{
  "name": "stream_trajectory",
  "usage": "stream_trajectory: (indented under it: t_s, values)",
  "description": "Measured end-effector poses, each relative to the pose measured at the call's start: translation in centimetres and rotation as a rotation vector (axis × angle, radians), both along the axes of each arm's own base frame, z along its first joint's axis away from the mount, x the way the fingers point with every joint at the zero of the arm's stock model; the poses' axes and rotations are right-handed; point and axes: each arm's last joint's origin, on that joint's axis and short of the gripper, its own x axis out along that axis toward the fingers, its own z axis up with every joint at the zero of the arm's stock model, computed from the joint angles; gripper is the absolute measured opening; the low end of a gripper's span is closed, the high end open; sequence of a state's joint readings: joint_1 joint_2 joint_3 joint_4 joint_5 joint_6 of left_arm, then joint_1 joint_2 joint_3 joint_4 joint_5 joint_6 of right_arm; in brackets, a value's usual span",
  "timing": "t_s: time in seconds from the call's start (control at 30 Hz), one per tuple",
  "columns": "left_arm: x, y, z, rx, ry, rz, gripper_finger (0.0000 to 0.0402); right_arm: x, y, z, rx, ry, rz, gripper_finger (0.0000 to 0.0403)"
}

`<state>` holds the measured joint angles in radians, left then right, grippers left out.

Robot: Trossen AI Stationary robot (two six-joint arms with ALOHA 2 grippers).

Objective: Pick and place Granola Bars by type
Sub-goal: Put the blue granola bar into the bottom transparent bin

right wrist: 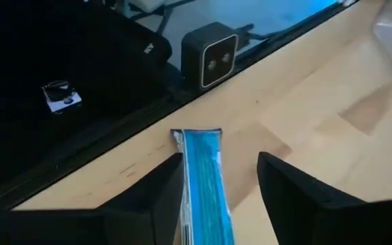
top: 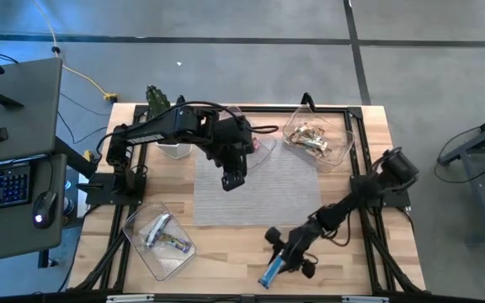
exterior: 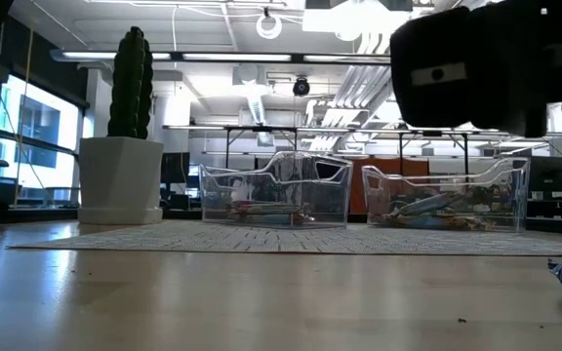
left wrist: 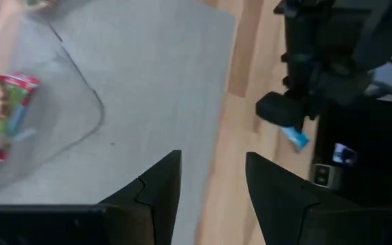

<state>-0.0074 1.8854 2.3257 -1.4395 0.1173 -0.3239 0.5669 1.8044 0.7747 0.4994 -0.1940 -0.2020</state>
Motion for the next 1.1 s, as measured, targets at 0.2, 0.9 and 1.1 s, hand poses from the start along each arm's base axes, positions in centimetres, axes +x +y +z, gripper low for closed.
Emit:
stream_trajectory:
  t_s: [0.2,0.9,1.1]
  values:
    - [0.0,-0.1,0.0,-0.041,0.004,0.004,0.0158,0.6,1.2,-2.0,-0.029,0.085,0.019,0.0179]
    - [-0.4,-1.2,0.2,-0.052,0.007,-0.012,0.0158,1.2,0.3,-4.4,-0.14,0.083,0.033,0.0124]
    - [-2.2,-3.2,1.7,-0.088,-0.023,-0.025,0.0158,1.5,0.3,-4.0,-0.125,0.044,-0.004,0.0068]
